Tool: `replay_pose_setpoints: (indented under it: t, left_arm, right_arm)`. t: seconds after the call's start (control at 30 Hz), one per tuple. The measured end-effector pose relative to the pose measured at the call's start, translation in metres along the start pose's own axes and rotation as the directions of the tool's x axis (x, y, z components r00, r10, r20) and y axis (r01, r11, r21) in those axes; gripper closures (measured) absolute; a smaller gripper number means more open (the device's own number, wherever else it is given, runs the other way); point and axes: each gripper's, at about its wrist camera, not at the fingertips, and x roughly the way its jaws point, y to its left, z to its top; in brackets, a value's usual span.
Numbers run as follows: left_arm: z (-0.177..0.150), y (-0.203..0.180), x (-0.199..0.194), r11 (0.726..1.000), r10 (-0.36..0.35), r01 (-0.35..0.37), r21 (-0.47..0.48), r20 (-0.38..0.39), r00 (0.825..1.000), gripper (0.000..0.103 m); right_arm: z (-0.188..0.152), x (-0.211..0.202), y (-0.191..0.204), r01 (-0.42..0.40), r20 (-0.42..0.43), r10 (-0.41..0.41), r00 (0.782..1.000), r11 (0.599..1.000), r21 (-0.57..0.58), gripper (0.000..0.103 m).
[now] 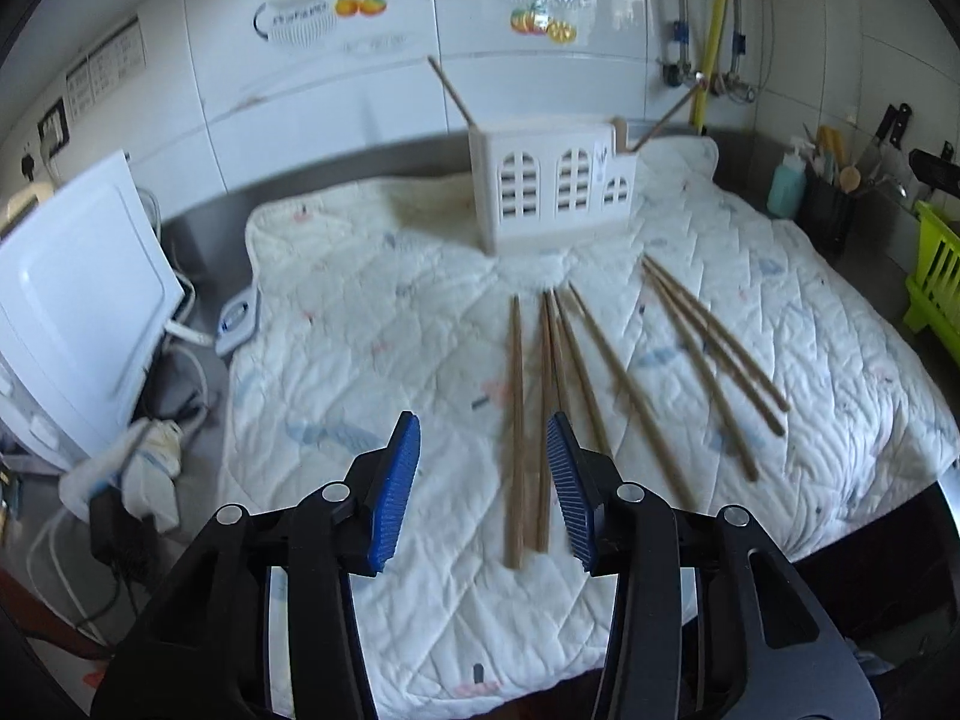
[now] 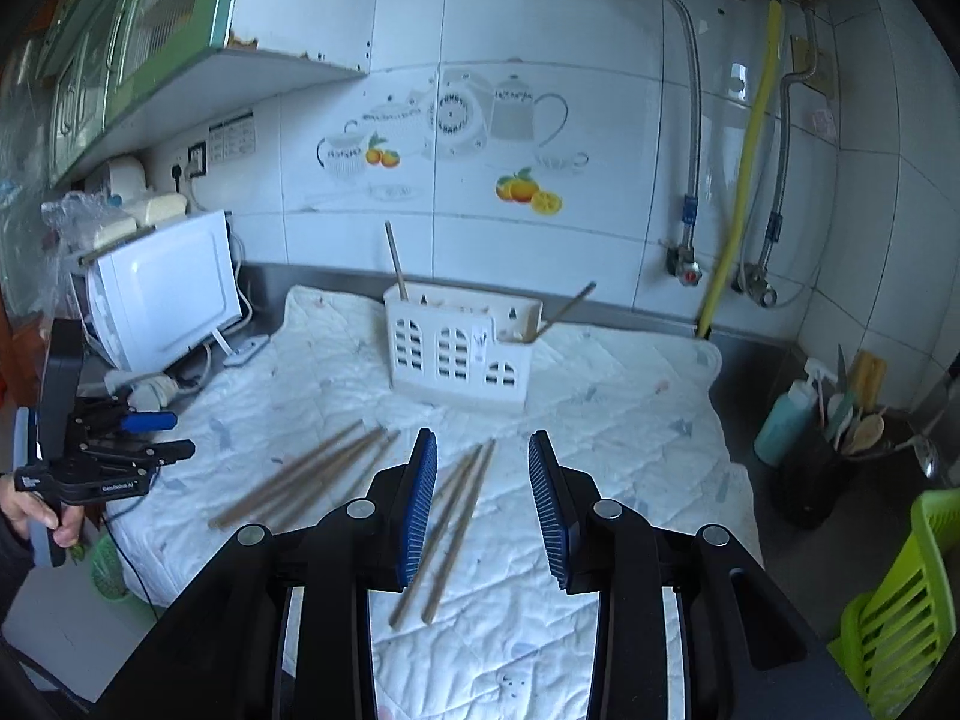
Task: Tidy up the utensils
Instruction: 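Move both tools back to the mat and close each on a chopstick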
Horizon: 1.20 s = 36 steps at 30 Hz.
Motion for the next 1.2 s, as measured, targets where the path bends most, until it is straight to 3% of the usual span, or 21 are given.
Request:
replay_pose_setpoints:
  t: [0.17,0.37,0.4,0.7,0.83,1.2]
  left_arm:
    - [-0.022,-0.003,0.029,1.0,-0.006,0.006,0.013,-0.073,0.997,0.075]
    - [-0.036,0.001,0.045,0.998,-0.061,0.06,-0.016,-0.107,0.992,0.078]
    - [-0.038,0.0,0.047,0.998,-0.068,0.066,-0.018,-0.112,0.991,0.083]
    - [-0.05,-0.004,0.066,0.995,-0.096,0.093,-0.023,-0.151,0.984,0.084]
    - [-0.052,-0.003,0.074,0.997,-0.074,0.072,-0.013,-0.166,0.983,0.088]
    - [-0.048,-0.004,0.083,0.998,-0.067,0.063,-0.031,-0.133,0.989,0.09]
  right_arm:
    - [-0.03,0.02,0.011,0.014,-0.03,-0.013,0.999,1.0,0.012,0.071]
    - [-0.052,0.047,0.016,0.026,-0.093,-0.023,0.995,0.999,0.028,0.071]
    - [-0.056,0.051,0.017,0.028,-0.101,-0.025,0.995,0.999,0.03,0.071]
    - [-0.087,0.081,0.021,0.062,-0.181,-0.052,0.982,0.997,0.046,0.071]
    - [-0.098,0.092,0.018,0.062,-0.214,-0.045,0.976,0.996,0.071,0.071]
    - [-0.123,0.117,0.015,0.058,-0.284,-0.022,0.959,0.991,0.12,0.075]
